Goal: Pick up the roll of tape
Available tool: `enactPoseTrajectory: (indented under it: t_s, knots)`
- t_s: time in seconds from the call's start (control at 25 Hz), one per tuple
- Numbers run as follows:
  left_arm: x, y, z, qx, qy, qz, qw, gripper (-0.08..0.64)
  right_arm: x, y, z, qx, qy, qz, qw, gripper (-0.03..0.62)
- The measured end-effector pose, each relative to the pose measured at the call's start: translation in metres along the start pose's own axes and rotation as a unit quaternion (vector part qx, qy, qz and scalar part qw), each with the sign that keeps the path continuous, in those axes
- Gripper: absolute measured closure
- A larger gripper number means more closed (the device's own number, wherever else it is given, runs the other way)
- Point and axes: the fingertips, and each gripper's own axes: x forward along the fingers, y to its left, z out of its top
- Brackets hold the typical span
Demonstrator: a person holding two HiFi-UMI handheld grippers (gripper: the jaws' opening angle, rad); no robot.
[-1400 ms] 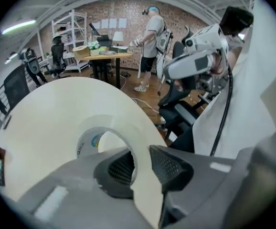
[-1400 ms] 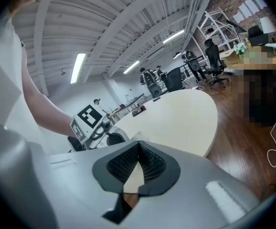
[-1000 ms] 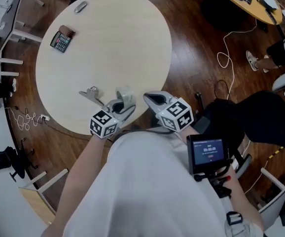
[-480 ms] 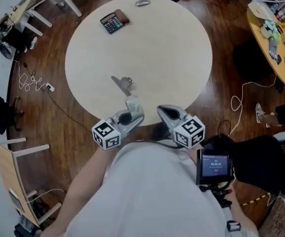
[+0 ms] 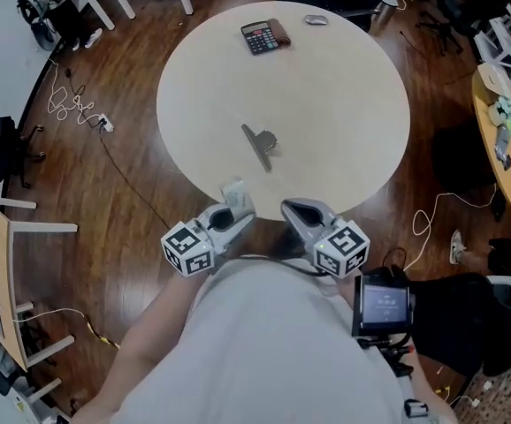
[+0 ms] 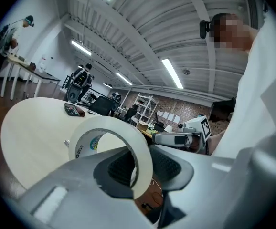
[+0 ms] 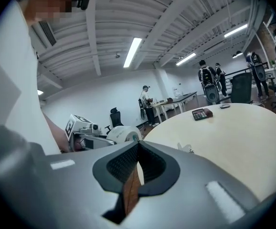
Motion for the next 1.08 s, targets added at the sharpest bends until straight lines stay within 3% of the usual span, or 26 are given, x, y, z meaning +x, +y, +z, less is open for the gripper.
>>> enactPoseTrajectory:
  t_s: [0.8, 1.08]
  knots:
    - [-0.099, -0.014, -0.019, -0.016, -0.064, 0.036, 0.9972, 0.453, 0.021, 0.088, -0.023, -0.032, 0.03, 0.012, 0.999, 0.584]
    - [-0.123, -0.026, -0.032, -0.019, -0.069, 0.036, 0.9968, 0.453, 0.021, 0.113, -0.034, -0.034, 0.036, 0.009, 0.999, 0.584]
